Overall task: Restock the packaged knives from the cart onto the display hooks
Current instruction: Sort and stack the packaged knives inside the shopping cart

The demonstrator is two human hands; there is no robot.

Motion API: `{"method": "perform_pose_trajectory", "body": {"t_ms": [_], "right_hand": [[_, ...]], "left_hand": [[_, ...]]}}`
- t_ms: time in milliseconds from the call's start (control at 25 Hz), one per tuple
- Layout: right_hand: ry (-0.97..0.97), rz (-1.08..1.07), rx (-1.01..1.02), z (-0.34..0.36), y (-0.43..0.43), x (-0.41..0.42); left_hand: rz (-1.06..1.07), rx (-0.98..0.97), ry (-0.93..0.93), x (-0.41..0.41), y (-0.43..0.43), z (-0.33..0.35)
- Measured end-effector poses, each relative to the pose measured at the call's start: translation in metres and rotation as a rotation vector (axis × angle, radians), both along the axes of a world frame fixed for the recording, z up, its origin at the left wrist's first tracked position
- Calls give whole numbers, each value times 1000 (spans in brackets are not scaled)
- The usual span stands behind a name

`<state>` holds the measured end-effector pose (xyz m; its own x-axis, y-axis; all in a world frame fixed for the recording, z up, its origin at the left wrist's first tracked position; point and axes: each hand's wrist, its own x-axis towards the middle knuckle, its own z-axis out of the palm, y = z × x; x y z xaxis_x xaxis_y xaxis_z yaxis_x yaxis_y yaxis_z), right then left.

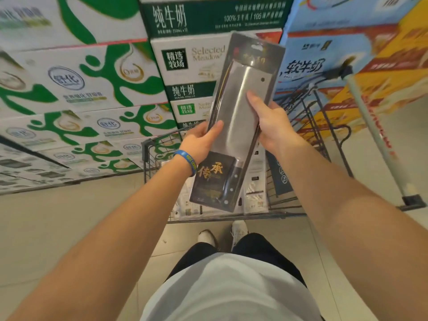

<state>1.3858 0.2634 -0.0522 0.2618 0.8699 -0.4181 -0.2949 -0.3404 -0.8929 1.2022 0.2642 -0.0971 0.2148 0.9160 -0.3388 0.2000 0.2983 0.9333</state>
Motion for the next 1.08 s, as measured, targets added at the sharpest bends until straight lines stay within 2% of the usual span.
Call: {"method": "perform_pose_trajectory", "body": {"t_ms": [160, 240, 280, 360, 480, 560, 640, 760, 920, 960, 1080], "right_hand": [[-141, 156, 159, -17, -8, -6], [-287, 334, 140, -38, -13, -13], [-378, 426, 87, -53, -18, -19], [-531, 513, -34, -87, -34, -31], [-486, 556, -100, -143, -54, -45], [-407, 518, -252, -176, -56, -42], [-389, 433, -457, -207, -55, -27], [-500, 376, -672, -243, -49, 0], [-637, 540, -688, -255, -43, -10], [-651, 583, -681, -255, -43, -20], [-607, 724, -645, -248, -42, -60]], "left_hand": [[21, 43, -124, -20, -6, -16], [65, 89, -174, -35, -3, -16], [78, 115, -137, -43, -1, -16], [-9, 163, 54, -56, -1, -22], [-132, 219, 530, -78, -16, -61], [-35, 139, 652, -97, -39, -91], [171, 5, 687, -123, -62, -115], [414, -82, 592, -150, -75, -121], [713, 12, 404, -166, -74, -108], [755, -47, 344, -170, -76, -109], [794, -392, 198, -181, -90, -122]]}}
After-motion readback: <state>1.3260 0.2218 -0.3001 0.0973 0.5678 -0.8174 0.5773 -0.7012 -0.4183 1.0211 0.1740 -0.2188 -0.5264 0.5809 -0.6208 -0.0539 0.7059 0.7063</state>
